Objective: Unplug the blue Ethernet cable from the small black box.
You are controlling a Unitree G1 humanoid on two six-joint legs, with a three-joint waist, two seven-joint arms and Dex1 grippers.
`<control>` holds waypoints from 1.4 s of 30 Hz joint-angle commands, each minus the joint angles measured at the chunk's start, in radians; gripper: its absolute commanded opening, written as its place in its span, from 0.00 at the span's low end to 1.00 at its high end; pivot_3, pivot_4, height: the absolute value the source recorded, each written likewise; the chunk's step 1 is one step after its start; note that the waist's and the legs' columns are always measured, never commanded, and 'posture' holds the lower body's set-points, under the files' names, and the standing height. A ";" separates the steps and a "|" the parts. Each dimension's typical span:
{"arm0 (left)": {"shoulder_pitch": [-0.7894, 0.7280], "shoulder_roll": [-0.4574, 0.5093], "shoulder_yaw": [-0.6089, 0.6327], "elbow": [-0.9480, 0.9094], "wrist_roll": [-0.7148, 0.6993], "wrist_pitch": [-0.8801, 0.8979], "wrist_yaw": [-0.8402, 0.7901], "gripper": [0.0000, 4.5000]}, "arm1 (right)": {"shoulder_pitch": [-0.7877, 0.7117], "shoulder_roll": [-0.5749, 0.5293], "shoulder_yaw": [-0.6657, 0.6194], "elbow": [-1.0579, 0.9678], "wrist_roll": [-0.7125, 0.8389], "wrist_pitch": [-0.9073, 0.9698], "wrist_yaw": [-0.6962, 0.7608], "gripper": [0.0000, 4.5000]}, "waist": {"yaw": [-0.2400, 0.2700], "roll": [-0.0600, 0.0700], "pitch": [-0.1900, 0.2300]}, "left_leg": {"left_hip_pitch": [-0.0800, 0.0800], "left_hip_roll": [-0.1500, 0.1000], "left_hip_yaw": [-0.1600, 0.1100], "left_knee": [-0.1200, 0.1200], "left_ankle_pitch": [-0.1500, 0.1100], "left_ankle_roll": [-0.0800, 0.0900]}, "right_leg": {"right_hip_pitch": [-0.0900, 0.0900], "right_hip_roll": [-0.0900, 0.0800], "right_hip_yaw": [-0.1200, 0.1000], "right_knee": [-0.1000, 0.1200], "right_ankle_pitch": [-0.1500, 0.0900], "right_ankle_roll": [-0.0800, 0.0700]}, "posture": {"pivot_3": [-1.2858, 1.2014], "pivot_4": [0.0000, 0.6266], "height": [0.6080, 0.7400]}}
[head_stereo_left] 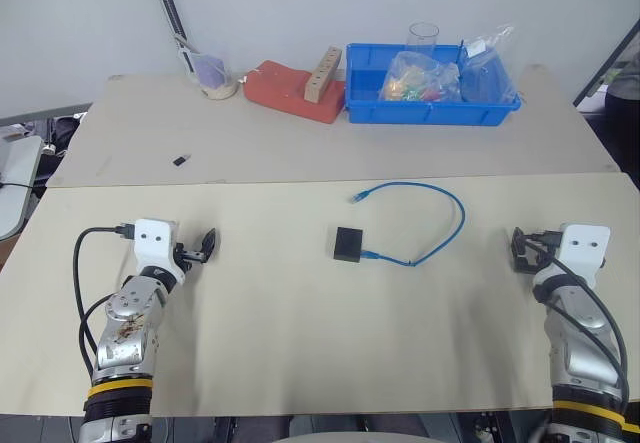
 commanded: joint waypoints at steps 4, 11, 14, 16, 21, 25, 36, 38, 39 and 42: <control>-0.008 0.117 -0.075 -0.220 -0.165 0.107 -0.306 0.99 | 0.005 -0.182 0.024 -0.134 0.112 0.075 0.294 1.00 | 0.002 0.001 0.001 | -0.001 0.000 0.000 0.000 0.000 0.000 | 0.000 0.000 0.000 0.000 0.000 0.000 | 0.52 0.24 1.00; -0.126 0.345 -0.212 -0.418 -0.335 0.228 -0.715 0.99 | 0.000 -0.393 0.190 -0.320 0.337 0.261 0.736 1.00 | -0.006 0.001 0.001 | 0.005 0.001 -0.001 -0.002 0.000 0.000 | 0.010 0.002 -0.003 -0.008 0.000 0.000 | 0.52 0.24 1.00; -0.181 0.392 -0.257 -0.425 -0.337 0.210 -0.822 0.99 | -0.046 -0.421 0.274 -0.343 0.370 0.298 0.832 1.00 | -0.006 0.001 0.001 | 0.005 0.001 -0.001 -0.003 0.000 0.000 | 0.011 0.002 -0.002 -0.011 0.000 0.000 | 0.52 0.24 1.00; -0.231 0.418 -0.293 -0.418 -0.324 0.181 -0.906 0.99 | -0.096 -0.402 0.376 -0.328 0.336 0.281 0.882 1.00 | -0.005 0.000 0.002 | 0.005 0.001 -0.001 -0.002 0.000 0.000 | 0.011 0.002 -0.002 -0.012 0.000 0.000 | 0.52 0.24 1.00; -0.292 0.436 -0.321 -0.377 -0.293 0.127 -0.996 0.99 | -0.195 -0.293 0.528 -0.181 0.203 0.183 0.862 1.00 | -0.003 -0.002 0.003 | 0.005 0.000 -0.002 -0.001 0.000 0.000 | 0.011 0.002 -0.004 -0.012 0.000 0.000 | 0.52 0.24 1.00; -0.289 0.443 -0.311 -0.361 -0.288 0.114 -1.013 0.99 | -0.233 -0.243 0.580 -0.120 0.176 0.170 0.882 1.00 | 0.000 -0.001 0.003 | 0.004 0.000 -0.003 0.000 0.000 0.000 | 0.011 0.002 -0.004 -0.012 0.000 0.000 | 0.52 0.24 1.00; -0.260 0.441 -0.302 -0.409 -0.292 0.116 -0.997 1.00 | -0.291 -0.200 0.601 -0.017 0.134 0.122 0.933 0.42 | -0.002 -0.001 0.003 | 0.003 0.000 -0.004 0.001 0.000 0.001 | 0.010 0.002 -0.004 -0.011 0.000 0.000 | 0.52 0.24 1.00; -0.259 0.439 -0.300 -0.408 -0.291 0.116 -0.993 1.00 | -0.294 -0.192 0.600 -0.012 0.128 0.118 0.936 0.27 | -0.002 -0.001 0.003 | 0.003 0.000 -0.004 0.001 0.000 0.001 | 0.010 0.002 -0.004 -0.011 0.000 0.000 | 0.52 0.24 1.00; -0.259 0.437 -0.297 -0.405 -0.293 0.119 -0.987 1.00 | -0.296 -0.187 0.598 -0.012 0.126 0.111 0.935 0.19 | -0.002 -0.001 0.003 | 0.003 0.000 -0.004 0.001 0.000 0.001 | 0.010 0.002 -0.004 -0.011 0.000 0.000 | 0.52 0.24 1.00; -0.266 0.418 -0.284 -0.389 -0.323 0.172 -0.950 1.00 | -0.298 -0.186 0.576 -0.038 0.135 0.099 0.937 0.01 | -0.002 -0.001 0.003 | 0.003 0.001 -0.004 0.001 0.000 0.001 | 0.010 0.002 -0.004 -0.011 0.000 0.000 | 0.52 0.24 1.00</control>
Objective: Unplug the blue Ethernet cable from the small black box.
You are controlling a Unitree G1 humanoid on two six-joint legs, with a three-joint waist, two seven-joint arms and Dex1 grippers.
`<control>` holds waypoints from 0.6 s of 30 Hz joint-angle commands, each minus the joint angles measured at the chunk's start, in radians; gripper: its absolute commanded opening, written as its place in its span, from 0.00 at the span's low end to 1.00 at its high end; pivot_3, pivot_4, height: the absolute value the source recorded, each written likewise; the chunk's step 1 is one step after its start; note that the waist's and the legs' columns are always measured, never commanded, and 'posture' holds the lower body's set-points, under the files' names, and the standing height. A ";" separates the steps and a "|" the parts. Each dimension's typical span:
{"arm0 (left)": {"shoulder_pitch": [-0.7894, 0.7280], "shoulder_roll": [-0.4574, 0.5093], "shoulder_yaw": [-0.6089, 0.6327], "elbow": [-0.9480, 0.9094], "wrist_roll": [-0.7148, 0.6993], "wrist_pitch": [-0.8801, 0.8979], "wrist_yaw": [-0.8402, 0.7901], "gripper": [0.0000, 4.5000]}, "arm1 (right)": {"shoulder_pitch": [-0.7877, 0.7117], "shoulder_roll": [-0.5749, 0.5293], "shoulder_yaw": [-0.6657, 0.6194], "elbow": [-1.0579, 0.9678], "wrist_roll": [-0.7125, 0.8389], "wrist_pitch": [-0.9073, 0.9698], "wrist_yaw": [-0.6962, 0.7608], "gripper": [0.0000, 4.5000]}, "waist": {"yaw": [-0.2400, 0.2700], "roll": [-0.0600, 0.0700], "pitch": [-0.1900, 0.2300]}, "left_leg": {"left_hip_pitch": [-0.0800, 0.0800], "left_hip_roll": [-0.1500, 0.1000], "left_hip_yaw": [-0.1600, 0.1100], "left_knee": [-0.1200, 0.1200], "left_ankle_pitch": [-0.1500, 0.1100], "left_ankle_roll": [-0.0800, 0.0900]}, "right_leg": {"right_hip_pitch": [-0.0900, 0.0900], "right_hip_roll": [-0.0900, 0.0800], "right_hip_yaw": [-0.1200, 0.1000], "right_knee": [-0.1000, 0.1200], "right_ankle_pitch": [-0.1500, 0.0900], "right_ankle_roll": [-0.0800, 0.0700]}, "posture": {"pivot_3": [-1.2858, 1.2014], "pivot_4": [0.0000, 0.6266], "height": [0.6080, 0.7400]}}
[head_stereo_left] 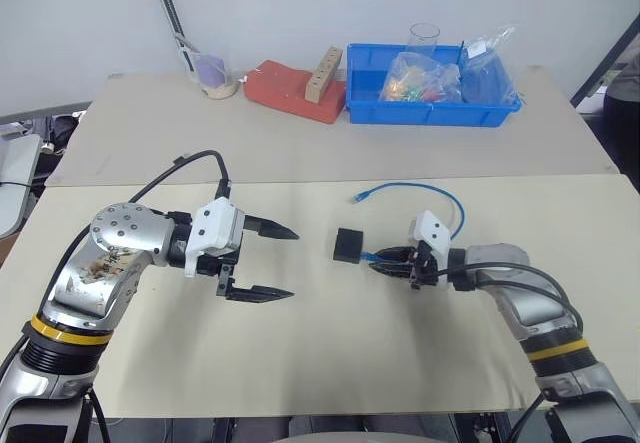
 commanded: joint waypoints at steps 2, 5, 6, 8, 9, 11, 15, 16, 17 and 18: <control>-0.015 -0.031 0.059 -0.003 -0.083 0.109 0.079 1.00 | -0.017 -0.009 -0.035 -0.059 0.004 -0.055 0.005 0.01 | 0.000 0.000 0.000 | 0.000 0.000 0.000 0.000 0.000 0.000 | 0.000 0.000 0.000 0.000 0.000 0.000 | 0.52 0.24 1.00; -0.052 -0.095 0.131 0.056 -0.248 0.363 0.219 1.00 | -0.029 -0.049 -0.062 -0.089 -0.124 -0.349 -0.057 0.01 | 0.004 0.000 0.000 | -0.001 -0.001 -0.001 0.001 0.000 0.000 | 0.000 0.000 0.000 0.000 0.000 0.000 | 0.52 0.24 1.00; -0.059 -0.111 0.152 0.075 -0.302 0.439 0.250 1.00 | -0.034 -0.067 -0.069 -0.095 -0.172 -0.468 -0.076 0.01 | 0.003 0.000 0.000 | -0.002 0.000 -0.001 0.002 0.000 0.000 | -0.001 0.000 -0.001 0.001 0.000 0.000 | 0.52 0.24 1.00; -0.083 -0.148 0.188 0.120 -0.380 0.534 0.296 1.00 | -0.044 -0.110 -0.069 -0.085 -0.269 -0.694 -0.114 0.01 | 0.001 0.000 0.000 | -0.002 -0.001 -0.001 0.003 0.000 0.000 | -0.001 0.000 -0.001 0.001 0.000 0.000 | 0.52 0.24 1.00; -0.095 -0.164 0.200 0.137 -0.403 0.566 0.315 1.00 | -0.048 -0.126 -0.067 -0.073 -0.304 -0.779 -0.131 0.01 | 0.001 0.000 0.000 | -0.001 -0.001 -0.001 0.003 0.000 0.001 | -0.001 0.000 -0.001 0.001 0.000 0.000 | 0.52 0.24 1.00; -0.119 -0.193 0.212 0.169 -0.422 0.599 0.343 1.00 | -0.060 -0.144 -0.063 -0.047 -0.354 -0.907 -0.166 0.01 | 0.000 0.000 0.000 | -0.001 0.000 -0.001 0.003 0.000 0.001 | -0.001 0.000 -0.001 0.001 0.000 0.000 | 0.52 0.24 1.00; -0.153 -0.244 0.160 0.214 -0.359 0.544 0.336 1.00 | -0.094 -0.145 -0.057 -0.004 -0.418 -1.054 -0.231 0.01 | 0.000 0.000 0.000 | -0.001 0.000 -0.001 0.003 0.000 0.000 | -0.001 0.000 -0.001 0.002 0.000 0.000 | 0.52 0.24 1.00; -0.161 -0.256 0.146 0.224 -0.346 0.532 0.329 1.00 | -0.103 -0.143 -0.051 0.004 -0.428 -1.077 -0.238 0.01 | 0.000 0.000 0.000 | -0.001 0.000 -0.001 0.003 0.000 0.000 | -0.001 0.000 -0.001 0.002 0.000 0.000 | 0.52 0.24 1.00; -0.167 -0.266 0.129 0.233 -0.328 0.514 0.318 1.00 | -0.112 -0.140 -0.044 0.009 -0.433 -1.093 -0.242 0.01 | 0.000 0.000 0.000 | -0.001 -0.001 -0.001 0.003 0.000 0.000 | -0.001 0.000 -0.001 0.002 0.000 0.000 | 0.52 0.24 1.00; -0.176 -0.279 0.117 0.245 -0.320 0.507 0.310 1.00 | -0.124 -0.135 -0.038 0.013 -0.445 -1.102 -0.249 0.01 | 0.000 0.000 0.000 | -0.001 -0.001 -0.001 0.003 0.000 0.000 | -0.001 -0.001 -0.001 0.002 0.000 0.000 | 0.52 0.24 1.00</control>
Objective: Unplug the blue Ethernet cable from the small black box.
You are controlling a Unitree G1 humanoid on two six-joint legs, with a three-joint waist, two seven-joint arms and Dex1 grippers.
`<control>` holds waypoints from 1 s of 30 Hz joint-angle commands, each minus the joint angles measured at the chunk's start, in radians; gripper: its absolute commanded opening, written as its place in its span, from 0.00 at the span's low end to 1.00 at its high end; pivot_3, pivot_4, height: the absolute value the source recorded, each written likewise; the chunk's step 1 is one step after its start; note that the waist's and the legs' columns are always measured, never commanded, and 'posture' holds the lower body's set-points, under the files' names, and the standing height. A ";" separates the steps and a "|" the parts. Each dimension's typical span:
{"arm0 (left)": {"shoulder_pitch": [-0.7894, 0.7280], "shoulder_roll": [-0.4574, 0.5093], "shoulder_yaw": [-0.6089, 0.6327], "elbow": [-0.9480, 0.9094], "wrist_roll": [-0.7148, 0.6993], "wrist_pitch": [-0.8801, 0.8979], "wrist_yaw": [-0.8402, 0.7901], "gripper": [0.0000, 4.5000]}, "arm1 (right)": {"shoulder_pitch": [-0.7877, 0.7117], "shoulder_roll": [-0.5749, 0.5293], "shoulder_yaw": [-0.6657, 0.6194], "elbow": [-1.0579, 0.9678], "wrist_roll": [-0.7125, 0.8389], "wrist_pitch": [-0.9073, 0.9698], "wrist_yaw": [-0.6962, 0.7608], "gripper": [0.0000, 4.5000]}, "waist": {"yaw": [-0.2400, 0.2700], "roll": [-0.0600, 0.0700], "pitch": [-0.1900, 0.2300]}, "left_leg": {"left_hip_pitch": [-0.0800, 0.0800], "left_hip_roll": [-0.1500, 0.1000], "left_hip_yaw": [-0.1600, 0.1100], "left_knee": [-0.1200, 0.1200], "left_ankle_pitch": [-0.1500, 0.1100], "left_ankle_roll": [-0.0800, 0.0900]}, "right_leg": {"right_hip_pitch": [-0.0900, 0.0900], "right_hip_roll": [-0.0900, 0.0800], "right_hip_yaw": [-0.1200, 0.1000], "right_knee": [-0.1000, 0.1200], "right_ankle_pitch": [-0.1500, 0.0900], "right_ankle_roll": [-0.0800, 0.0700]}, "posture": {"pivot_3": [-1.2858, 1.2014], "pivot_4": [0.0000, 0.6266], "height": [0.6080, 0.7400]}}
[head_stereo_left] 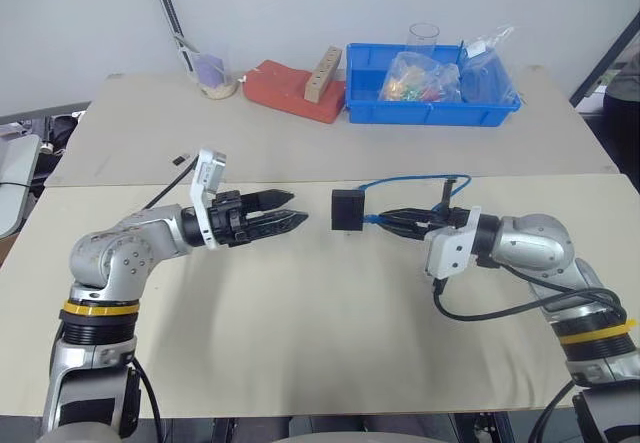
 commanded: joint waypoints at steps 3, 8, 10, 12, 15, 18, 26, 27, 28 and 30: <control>-0.043 -0.041 -0.074 0.027 0.064 -0.079 -0.068 1.00 | -0.069 0.017 0.018 -0.007 -0.016 -0.063 -0.038 0.01 | -0.001 0.000 0.000 | 0.000 0.000 0.000 0.000 0.000 0.000 | 0.000 0.000 0.000 0.000 0.000 0.000 | 0.52 0.24 1.00; -0.063 -0.076 -0.099 0.061 0.114 -0.150 -0.099 0.94 | -0.080 0.020 0.038 -0.023 0.006 -0.057 -0.030 0.00 | 0.000 0.000 0.000 | 0.000 0.000 0.000 0.000 0.000 0.000 | 0.000 0.000 0.000 0.000 0.000 0.000 | 0.52 0.24 1.00; -0.069 -0.088 -0.098 0.072 0.124 -0.170 -0.108 0.81 | -0.075 0.019 0.043 -0.028 0.022 -0.044 -0.020 0.00 | 0.000 0.000 0.000 | 0.000 0.000 0.000 0.000 0.000 0.000 | 0.000 0.000 0.000 0.000 0.000 0.000 | 0.52 0.24 1.00; -0.070 -0.087 -0.104 0.073 0.130 -0.172 -0.128 0.60 | -0.073 0.017 0.047 -0.028 0.033 -0.037 -0.013 0.00 | 0.000 0.000 0.000 | -0.001 0.000 0.000 0.001 0.000 0.000 | 0.000 0.000 0.000 0.000 0.000 0.000 | 0.52 0.24 1.00; -0.072 -0.087 -0.107 0.078 0.136 -0.177 -0.143 0.29 | -0.079 0.015 0.052 -0.023 0.042 -0.036 -0.006 0.00 | 0.000 0.000 0.000 | -0.001 0.000 0.000 0.001 0.000 0.000 | 0.000 0.000 0.000 0.000 0.000 0.000 | 0.52 0.24 1.00; -0.080 -0.091 -0.112 0.089 0.158 -0.190 -0.150 0.12 | -0.081 0.017 0.064 -0.048 0.108 0.020 0.035 0.00 | 0.000 0.000 0.000 | 0.000 0.000 0.000 0.001 0.000 0.000 | 0.000 0.000 0.000 0.000 0.000 0.000 | 0.52 0.24 1.00; -0.088 -0.072 -0.146 0.093 0.207 -0.237 -0.230 0.12 | -0.088 -0.073 0.077 -0.274 0.533 0.710 0.309 0.48 | 0.002 0.000 0.000 | -0.001 0.000 -0.001 0.001 0.000 0.000 | 0.001 0.000 0.000 0.000 0.000 0.000 | 0.52 0.24 1.00; -0.092 -0.070 -0.150 0.097 0.213 -0.244 -0.242 0.12 | -0.105 -0.083 0.073 -0.295 0.597 0.831 0.326 0.48 | 0.003 0.000 0.000 | -0.001 0.000 -0.001 0.001 0.000 0.000 | 0.002 0.000 0.000 -0.001 0.000 0.000 | 0.52 0.24 1.00; -0.095 -0.069 -0.152 0.101 0.219 -0.251 -0.250 0.12 | -0.124 -0.089 0.068 -0.307 0.644 0.937 0.331 0.48 | 0.003 0.000 0.000 | -0.001 0.000 -0.001 0.002 0.000 0.000 | 0.002 0.000 0.000 -0.001 0.000 0.000 | 0.52 0.24 1.00; -0.103 -0.071 -0.155 0.107 0.228 -0.268 -0.265 0.12 | -0.164 -0.103 0.069 -0.318 0.728 1.138 0.348 0.48 | 0.003 0.000 0.000 | -0.001 0.000 -0.002 0.002 0.000 0.000 | 0.002 0.000 0.000 -0.001 0.000 0.000 | 0.52 0.24 1.00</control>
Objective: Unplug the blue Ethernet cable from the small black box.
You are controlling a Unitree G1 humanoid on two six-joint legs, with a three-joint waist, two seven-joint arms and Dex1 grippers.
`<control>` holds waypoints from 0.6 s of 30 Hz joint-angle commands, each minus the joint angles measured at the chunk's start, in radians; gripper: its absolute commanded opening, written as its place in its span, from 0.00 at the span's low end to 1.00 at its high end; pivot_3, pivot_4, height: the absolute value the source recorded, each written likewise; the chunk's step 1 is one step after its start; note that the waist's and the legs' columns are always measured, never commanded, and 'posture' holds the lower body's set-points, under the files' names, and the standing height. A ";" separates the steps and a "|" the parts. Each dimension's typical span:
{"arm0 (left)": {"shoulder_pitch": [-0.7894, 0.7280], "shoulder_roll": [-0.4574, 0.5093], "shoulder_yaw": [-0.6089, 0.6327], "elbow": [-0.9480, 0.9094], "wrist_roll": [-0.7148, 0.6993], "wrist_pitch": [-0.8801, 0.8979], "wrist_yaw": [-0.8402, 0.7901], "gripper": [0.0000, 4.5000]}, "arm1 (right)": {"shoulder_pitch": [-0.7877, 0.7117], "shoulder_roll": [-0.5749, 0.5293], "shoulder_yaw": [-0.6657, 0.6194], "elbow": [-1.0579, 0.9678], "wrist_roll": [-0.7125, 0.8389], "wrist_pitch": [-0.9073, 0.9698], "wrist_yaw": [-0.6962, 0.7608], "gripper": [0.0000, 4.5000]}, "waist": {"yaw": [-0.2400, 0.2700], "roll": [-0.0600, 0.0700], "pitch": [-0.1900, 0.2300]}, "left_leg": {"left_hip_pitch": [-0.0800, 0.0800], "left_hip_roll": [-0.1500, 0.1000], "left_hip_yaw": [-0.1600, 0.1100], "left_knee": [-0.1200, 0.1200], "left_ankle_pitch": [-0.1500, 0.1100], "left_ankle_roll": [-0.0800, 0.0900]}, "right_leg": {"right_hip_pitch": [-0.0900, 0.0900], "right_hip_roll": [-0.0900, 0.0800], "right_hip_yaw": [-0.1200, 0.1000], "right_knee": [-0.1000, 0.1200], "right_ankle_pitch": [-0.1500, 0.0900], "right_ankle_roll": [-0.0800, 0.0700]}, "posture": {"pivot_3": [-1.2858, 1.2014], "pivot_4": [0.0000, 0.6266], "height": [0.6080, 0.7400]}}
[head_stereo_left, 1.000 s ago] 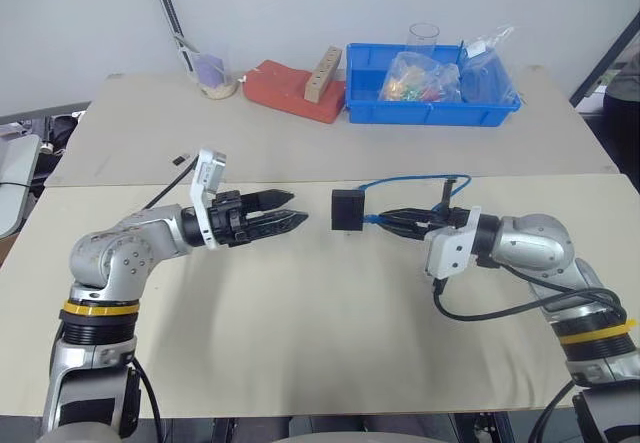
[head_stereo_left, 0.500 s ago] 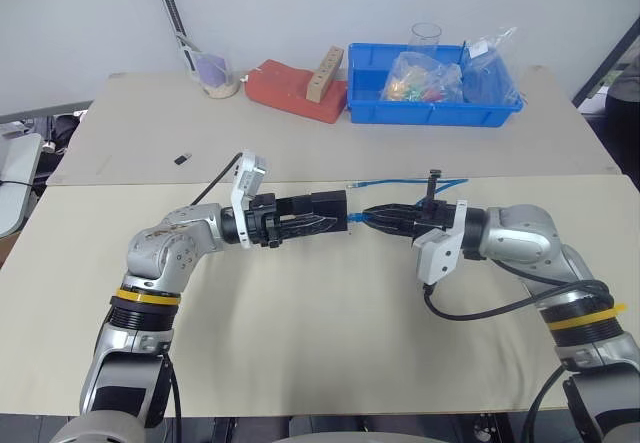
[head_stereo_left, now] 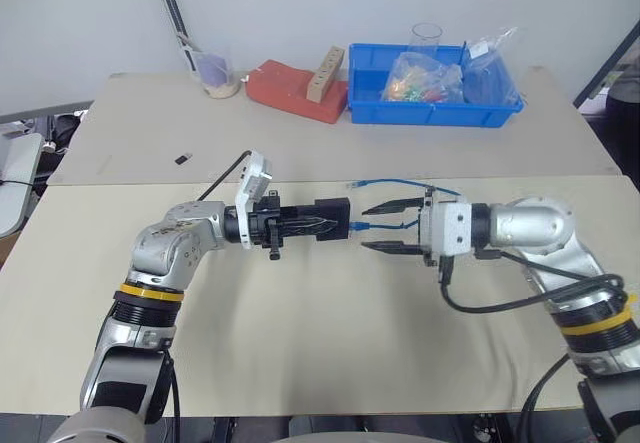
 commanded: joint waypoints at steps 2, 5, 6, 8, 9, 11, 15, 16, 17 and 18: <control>-0.044 0.001 0.002 0.005 0.011 -0.045 -0.038 0.12 | -0.085 -0.018 -0.024 -0.057 0.198 0.406 0.027 0.48 | 0.000 0.000 0.000 | 0.000 0.000 0.000 0.000 0.000 0.000 | 0.000 0.000 0.000 0.000 0.000 0.000 | 0.52 0.24 1.00; -0.054 -0.002 0.002 0.009 0.016 -0.056 -0.056 0.12 | -0.127 0.003 -0.022 -0.028 0.225 0.530 0.021 0.48 | 0.001 0.000 0.000 | -0.001 0.000 0.000 0.000 0.000 0.000 | 0.000 0.000 -0.001 -0.001 0.000 0.000 | 0.52 0.24 1.00; -0.055 -0.002 0.004 0.008 0.014 -0.055 -0.058 0.12 | -0.140 0.013 -0.021 -0.010 0.228 0.560 0.018 0.48 | 0.000 0.000 0.000 | -0.001 0.000 0.000 0.000 0.000 0.000 | 0.000 0.000 -0.001 -0.001 0.000 0.000 | 0.52 0.24 1.00; -0.054 -0.003 0.004 0.000 0.012 -0.054 -0.059 0.12 | -0.155 0.024 -0.020 0.007 0.225 0.591 0.025 0.48 | 0.000 0.000 0.000 | -0.001 0.000 0.000 0.000 0.000 0.000 | 0.000 0.000 -0.001 -0.001 0.000 0.000 | 0.52 0.24 1.00; -0.053 -0.004 0.005 -0.005 0.010 -0.052 -0.058 0.12 | -0.161 0.034 -0.020 0.017 0.222 0.602 0.023 0.48 | 0.000 0.000 0.000 | -0.001 0.000 0.000 0.000 0.000 0.000 | 0.000 0.000 -0.001 -0.001 0.000 0.000 | 0.52 0.24 1.00; -0.050 -0.005 0.007 -0.015 0.004 -0.047 -0.055 0.12 | -0.177 0.060 -0.030 0.038 0.235 0.645 0.007 0.48 | 0.000 0.000 0.000 | -0.001 0.000 0.000 0.000 0.000 0.000 | 0.000 0.000 -0.001 -0.001 0.000 0.000 | 0.52 0.24 1.00; -0.035 0.001 0.007 -0.037 0.000 -0.040 -0.055 0.12 | -0.209 0.080 -0.039 0.070 0.230 0.668 0.022 0.48 | 0.000 0.000 0.000 | -0.001 0.000 0.000 0.000 0.000 0.000 | -0.001 0.000 -0.001 -0.001 0.000 0.000 | 0.52 0.24 1.00; -0.031 0.003 0.008 -0.041 -0.001 -0.039 -0.056 0.12 | -0.219 0.081 -0.046 0.078 0.238 0.679 0.030 0.48 | -0.001 0.000 0.000 | -0.001 0.000 0.000 0.000 0.000 0.000 | -0.001 0.000 -0.001 -0.001 0.000 0.000 | 0.52 0.24 1.00; -0.029 0.006 0.009 -0.042 -0.001 -0.038 -0.057 0.12 | -0.229 0.078 -0.054 0.083 0.250 0.695 0.041 0.48 | -0.001 0.000 0.000 | -0.002 0.000 0.000 0.000 0.000 0.000 | -0.001 0.000 -0.001 -0.001 0.000 0.000 | 0.52 0.24 1.00; -0.028 0.008 0.011 -0.042 0.000 -0.038 -0.059 0.12 | -0.240 0.077 -0.066 0.090 0.264 0.712 0.049 0.48 | -0.001 0.000 0.000 | -0.002 0.000 0.000 0.000 0.000 0.000 | -0.001 0.000 -0.001 -0.001 0.000 0.000 | 0.52 0.24 1.00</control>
